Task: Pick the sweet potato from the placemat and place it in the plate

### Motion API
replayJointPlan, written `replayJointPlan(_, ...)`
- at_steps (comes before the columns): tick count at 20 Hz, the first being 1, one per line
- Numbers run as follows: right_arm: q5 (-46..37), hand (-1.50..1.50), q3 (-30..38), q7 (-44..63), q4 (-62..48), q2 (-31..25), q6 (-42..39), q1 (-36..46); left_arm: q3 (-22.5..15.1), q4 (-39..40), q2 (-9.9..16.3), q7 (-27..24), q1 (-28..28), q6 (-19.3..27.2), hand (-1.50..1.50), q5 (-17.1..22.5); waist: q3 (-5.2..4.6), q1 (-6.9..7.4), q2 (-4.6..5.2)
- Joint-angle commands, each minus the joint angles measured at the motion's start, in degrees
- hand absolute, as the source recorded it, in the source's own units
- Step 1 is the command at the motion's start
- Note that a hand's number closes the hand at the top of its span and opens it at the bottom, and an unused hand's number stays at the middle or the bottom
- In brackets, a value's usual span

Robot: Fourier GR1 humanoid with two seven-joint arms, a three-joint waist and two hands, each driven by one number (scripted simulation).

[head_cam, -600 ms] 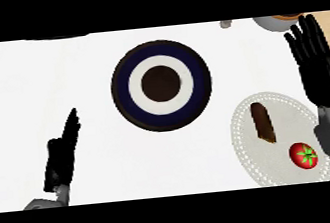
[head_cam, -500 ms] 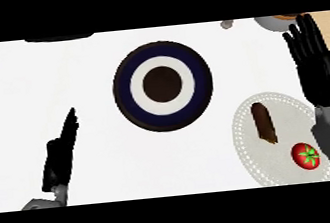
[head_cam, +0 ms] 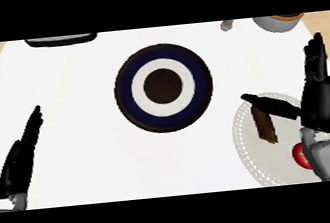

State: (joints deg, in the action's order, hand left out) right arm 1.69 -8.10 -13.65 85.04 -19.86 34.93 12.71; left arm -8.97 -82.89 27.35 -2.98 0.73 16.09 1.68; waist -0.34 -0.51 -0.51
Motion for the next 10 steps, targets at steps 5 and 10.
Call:
replayJointPlan(5,-14.56,-1.50,-10.46,-12.56,12.58,12.19,19.61,-18.97,2.13,-2.58,1.99,-5.43,6.28,-3.75,0.00,1.48,0.31,0.09,0.21)
replayJointPlan(10,-27.74,-1.50,-18.00,4.20,15.38,6.21,16.35,-24.80,2.82,-5.26,1.82,-2.44,5.14,-2.51,0.00,0.05,0.21,0.14,0.23)
